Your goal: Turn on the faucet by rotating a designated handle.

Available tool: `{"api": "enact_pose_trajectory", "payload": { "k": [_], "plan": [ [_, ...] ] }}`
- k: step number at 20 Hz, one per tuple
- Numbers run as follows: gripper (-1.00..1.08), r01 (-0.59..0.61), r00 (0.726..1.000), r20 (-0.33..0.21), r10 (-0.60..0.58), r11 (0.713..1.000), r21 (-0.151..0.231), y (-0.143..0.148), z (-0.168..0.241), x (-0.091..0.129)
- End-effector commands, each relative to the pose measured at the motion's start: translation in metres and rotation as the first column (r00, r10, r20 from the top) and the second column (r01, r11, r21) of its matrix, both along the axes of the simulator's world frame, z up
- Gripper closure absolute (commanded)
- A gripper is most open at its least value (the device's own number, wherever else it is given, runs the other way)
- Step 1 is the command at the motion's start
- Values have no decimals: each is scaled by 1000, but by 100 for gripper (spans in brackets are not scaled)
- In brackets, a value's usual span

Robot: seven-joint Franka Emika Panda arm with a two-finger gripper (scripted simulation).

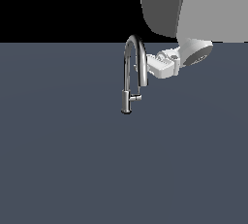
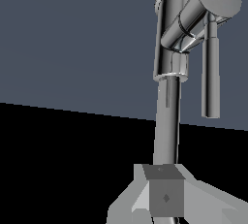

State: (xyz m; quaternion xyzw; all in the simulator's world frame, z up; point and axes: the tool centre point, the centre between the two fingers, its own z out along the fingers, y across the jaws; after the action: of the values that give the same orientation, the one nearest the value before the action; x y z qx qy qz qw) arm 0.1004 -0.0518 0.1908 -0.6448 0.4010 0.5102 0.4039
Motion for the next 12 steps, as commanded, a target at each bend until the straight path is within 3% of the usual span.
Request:
{"api": "enact_pose_trajectory", "payload": {
  "k": [1, 12],
  "plan": [
    [108, 34, 999, -37, -33, 999, 30, -1, -15, 4],
    [108, 130, 983, -140, -115, 987, 99, -1, -57, 13]
  ]
}}
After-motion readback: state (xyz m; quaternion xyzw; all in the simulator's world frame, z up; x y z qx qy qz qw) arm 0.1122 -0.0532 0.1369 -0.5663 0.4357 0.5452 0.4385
